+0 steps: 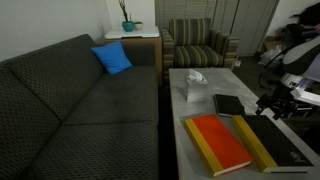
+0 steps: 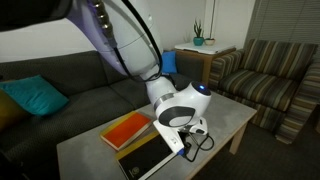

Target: Open the cover of the black and yellow book

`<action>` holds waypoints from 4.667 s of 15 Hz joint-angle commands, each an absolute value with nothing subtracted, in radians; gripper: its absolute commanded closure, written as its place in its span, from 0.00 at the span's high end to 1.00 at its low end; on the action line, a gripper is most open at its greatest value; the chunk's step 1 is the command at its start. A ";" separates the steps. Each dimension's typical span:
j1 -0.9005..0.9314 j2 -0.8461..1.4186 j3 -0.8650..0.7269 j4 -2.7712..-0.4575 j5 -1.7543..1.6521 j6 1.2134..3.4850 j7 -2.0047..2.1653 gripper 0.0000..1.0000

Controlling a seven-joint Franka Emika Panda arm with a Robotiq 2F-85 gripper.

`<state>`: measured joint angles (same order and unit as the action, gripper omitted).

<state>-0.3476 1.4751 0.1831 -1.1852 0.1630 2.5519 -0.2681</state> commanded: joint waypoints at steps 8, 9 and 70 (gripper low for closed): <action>-0.346 1.475 0.202 -1.198 0.185 2.515 -0.313 1.00; -0.344 1.476 0.199 -1.201 0.185 2.511 -0.310 1.00; -0.413 1.300 0.410 -1.321 0.312 1.986 -0.926 1.00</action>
